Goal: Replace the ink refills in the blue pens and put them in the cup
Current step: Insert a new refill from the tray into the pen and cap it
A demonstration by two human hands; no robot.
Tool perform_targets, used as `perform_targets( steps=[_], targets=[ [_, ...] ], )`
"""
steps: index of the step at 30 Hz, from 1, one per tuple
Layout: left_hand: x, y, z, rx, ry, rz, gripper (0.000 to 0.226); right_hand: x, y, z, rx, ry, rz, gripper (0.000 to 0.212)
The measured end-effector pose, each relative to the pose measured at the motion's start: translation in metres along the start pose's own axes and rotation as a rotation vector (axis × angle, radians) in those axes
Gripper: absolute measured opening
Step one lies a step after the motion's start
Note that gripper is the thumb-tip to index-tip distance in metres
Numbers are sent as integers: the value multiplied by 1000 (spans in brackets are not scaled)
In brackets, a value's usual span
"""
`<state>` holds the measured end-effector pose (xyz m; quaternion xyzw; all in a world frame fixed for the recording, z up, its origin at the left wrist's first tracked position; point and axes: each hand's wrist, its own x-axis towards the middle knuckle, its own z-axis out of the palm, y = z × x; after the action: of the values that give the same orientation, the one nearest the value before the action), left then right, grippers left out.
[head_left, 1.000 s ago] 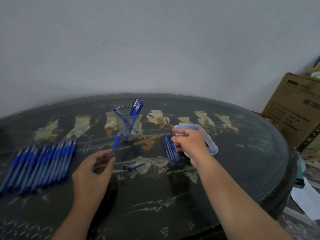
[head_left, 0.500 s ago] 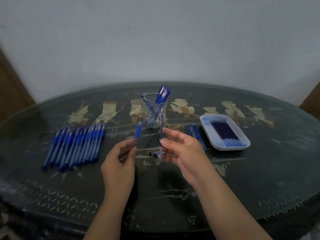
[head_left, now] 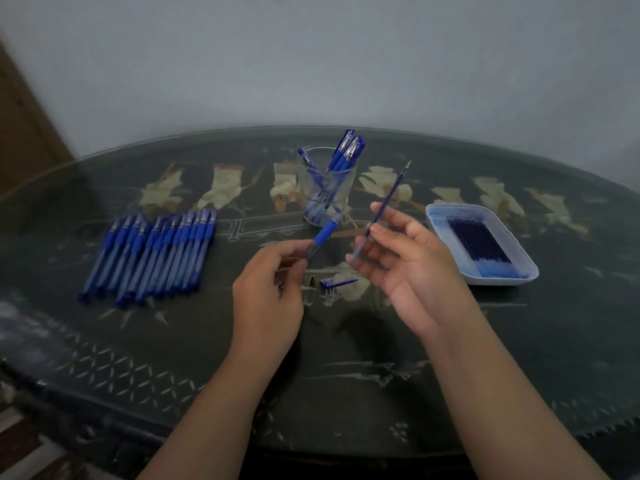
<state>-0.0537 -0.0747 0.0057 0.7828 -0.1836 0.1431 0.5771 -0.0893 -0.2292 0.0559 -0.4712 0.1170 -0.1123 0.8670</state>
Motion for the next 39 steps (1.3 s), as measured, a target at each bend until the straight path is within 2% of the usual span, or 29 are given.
perform_targets(
  steps=[9, 20, 32, 39],
  targets=[
    [0, -7, 7, 90, -14, 55, 35, 12, -4, -12, 284, 23, -70, 18],
    [2, -8, 9, 113, -38, 53, 36, 11, 1, -9, 198, 29, -82, 19],
    [1, -9, 8, 130, -47, 61, 36, 8, 4, -8, -51, 95, -255, 26],
    [1, -8, 8, 133, -48, 61, 36, 7, 3, -9, -10, 76, -245, 23]
  ],
)
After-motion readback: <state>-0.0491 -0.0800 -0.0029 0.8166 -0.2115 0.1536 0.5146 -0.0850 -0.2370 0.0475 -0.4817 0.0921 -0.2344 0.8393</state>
